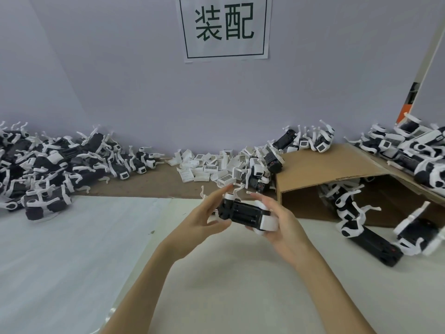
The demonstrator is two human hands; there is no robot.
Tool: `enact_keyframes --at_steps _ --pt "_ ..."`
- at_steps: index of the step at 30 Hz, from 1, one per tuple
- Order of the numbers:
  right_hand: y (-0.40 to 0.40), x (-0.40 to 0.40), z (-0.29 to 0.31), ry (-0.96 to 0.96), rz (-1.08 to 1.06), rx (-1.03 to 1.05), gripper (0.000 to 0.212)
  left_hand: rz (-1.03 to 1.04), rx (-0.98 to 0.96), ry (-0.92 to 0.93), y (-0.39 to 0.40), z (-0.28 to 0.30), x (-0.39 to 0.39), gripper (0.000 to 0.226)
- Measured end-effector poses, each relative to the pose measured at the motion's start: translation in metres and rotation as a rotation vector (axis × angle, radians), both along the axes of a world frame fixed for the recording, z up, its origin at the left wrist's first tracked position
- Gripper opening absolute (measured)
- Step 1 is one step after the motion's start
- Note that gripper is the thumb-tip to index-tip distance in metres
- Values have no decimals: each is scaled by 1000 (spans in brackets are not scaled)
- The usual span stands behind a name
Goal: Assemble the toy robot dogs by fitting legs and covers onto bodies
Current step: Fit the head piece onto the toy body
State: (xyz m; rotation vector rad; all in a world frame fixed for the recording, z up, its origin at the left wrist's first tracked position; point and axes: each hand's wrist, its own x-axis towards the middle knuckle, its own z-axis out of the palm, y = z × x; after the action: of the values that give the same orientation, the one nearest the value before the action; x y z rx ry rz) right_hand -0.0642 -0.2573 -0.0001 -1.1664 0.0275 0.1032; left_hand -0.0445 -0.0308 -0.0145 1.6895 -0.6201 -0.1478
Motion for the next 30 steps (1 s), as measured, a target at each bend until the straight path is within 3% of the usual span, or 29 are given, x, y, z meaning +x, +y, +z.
enact_keyframes --at_steps 4,8,11,13,18,21,24,28,30 --pt "4 -2 -2 -180 -89 -173 51 60 -229 278 -15 2 -5 66" --pt "8 -4 -6 -286 -52 -324 80 223 -337 316 -21 5 -3 46" --pt "13 -3 -11 -259 -120 -355 84 223 -441 328 -16 5 -1 28" --pt "15 -2 -11 -229 -123 -362 76 274 -467 292 -14 7 -1 38" --pt "12 1 -13 -293 -105 -328 53 318 -334 173 -11 9 -3 61" --pt "15 2 -13 -276 -171 -176 62 264 -280 232 -4 11 -4 71" --pt "15 2 -7 -202 -193 65 74 106 -166 261 -4 10 -8 56" --pt "16 3 -8 -167 -124 -32 71 54 36 171 -21 6 -13 52" --pt "15 2 -10 -167 -47 -128 67 129 -26 156 -29 4 -12 52"
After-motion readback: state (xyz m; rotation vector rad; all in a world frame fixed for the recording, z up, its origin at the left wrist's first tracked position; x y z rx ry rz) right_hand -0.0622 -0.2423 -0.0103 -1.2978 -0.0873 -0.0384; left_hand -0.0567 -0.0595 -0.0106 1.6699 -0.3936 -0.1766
